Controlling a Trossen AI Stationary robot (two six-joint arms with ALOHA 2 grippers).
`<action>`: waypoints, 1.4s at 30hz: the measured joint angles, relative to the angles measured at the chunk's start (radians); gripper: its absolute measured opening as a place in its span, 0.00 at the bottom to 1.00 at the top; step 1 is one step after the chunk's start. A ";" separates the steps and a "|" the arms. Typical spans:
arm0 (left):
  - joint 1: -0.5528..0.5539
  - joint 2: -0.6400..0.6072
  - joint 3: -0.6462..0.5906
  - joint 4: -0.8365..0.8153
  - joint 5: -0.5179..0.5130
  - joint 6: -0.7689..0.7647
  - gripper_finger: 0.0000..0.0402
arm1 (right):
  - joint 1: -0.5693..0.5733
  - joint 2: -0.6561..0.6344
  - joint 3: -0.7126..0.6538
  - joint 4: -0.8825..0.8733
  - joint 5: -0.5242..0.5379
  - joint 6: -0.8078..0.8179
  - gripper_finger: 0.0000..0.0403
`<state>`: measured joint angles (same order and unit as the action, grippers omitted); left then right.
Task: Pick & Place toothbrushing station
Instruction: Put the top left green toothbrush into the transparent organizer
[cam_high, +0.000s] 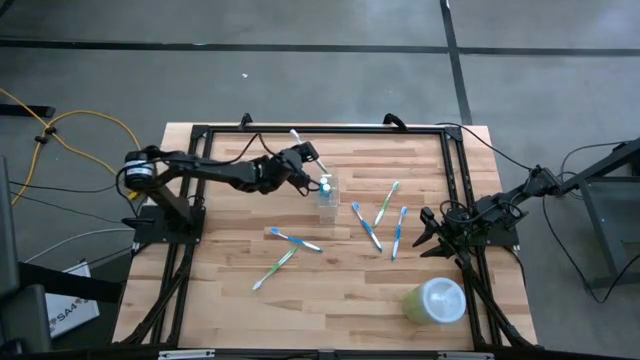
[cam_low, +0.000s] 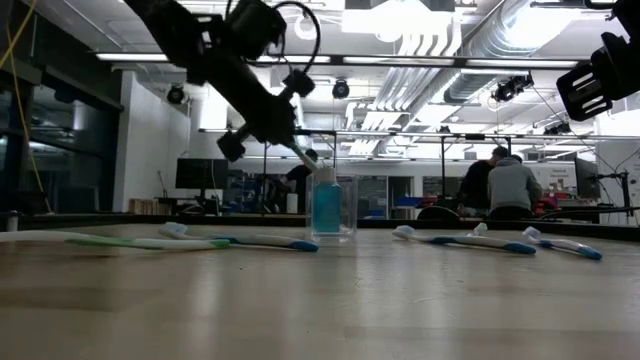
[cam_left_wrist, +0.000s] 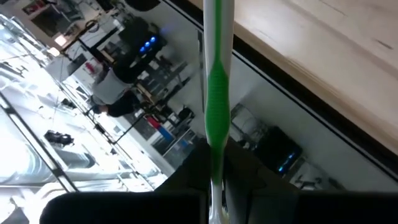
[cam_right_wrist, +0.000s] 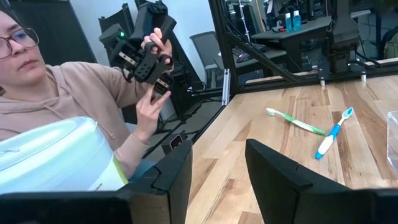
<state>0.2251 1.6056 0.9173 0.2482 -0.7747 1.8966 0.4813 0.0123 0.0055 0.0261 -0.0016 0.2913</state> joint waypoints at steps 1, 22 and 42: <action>0.003 0.014 0.000 0.018 -0.007 0.013 0.02 | 0.000 0.000 0.000 0.000 -0.001 0.000 0.35; -0.057 0.078 0.000 0.094 0.028 0.280 0.02 | 0.000 0.000 0.000 0.000 -0.001 0.000 0.35; -0.036 0.078 0.000 0.093 0.152 0.334 0.13 | 0.000 0.000 0.000 0.000 -0.001 0.000 0.35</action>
<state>0.1894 1.6836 0.9173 0.3415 -0.6222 2.2311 0.4815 0.0122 0.0053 0.0261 -0.0025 0.2913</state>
